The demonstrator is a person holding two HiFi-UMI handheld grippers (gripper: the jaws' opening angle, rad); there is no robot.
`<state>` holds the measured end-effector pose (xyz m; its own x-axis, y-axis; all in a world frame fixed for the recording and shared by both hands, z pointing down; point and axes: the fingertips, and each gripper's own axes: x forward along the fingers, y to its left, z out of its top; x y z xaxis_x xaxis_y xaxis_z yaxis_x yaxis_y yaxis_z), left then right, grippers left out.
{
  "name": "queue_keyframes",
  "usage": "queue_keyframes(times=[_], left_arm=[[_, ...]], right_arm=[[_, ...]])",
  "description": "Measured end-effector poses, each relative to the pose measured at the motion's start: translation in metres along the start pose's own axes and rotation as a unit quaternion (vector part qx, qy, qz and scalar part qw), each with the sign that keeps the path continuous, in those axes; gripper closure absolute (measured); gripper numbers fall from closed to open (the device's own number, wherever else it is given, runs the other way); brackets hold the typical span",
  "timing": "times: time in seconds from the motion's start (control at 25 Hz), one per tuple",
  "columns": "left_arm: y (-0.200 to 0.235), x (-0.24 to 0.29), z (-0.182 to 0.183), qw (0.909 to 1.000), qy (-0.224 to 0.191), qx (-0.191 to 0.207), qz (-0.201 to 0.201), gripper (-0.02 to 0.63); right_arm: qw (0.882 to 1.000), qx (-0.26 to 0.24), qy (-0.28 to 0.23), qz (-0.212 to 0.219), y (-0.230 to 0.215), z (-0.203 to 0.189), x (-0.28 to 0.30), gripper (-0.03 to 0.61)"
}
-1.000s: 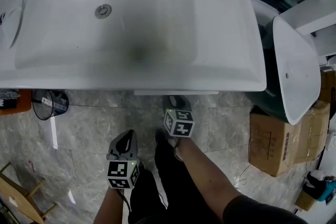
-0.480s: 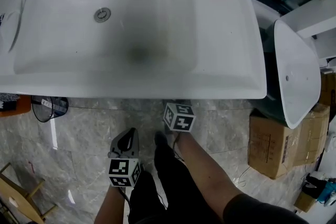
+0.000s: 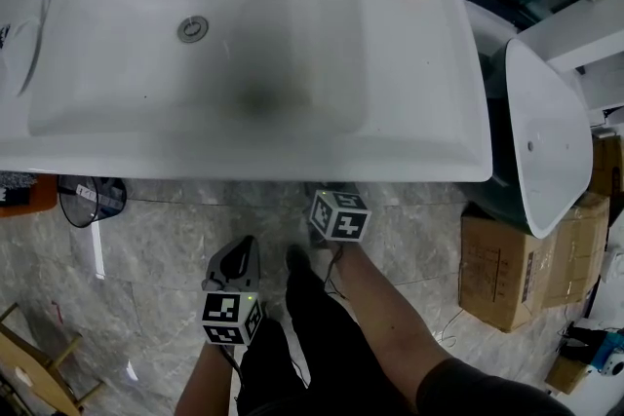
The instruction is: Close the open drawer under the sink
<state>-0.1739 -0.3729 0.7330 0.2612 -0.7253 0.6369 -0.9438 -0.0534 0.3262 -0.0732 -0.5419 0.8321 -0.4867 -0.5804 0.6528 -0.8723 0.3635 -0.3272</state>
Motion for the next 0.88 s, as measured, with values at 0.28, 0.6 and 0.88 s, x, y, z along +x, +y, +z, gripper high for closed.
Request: queue_keyframes(times=[0.28, 0.6, 0.88], left_arm=[[-0.003, -0.028, 0.01, 0.9995, -0.022, 0.004, -0.023, 0.598], [-0.005, -0.084, 0.017, 0.9978, -0.046, 0.027, -0.04, 0.598], [-0.006, -0.152, 0.015, 0.9949, -0.06, 0.06, -0.054, 0.598]], right_arm=[[0.999, 0.03, -0.007, -0.018, 0.004, 0.001, -0.019, 0.42], [0.997, 0.052, -0.038, -0.03, 0.033, -0.007, -0.08, 0.42], [0.995, 0.064, -0.077, -0.026, 0.072, -0.005, -0.161, 0.423]])
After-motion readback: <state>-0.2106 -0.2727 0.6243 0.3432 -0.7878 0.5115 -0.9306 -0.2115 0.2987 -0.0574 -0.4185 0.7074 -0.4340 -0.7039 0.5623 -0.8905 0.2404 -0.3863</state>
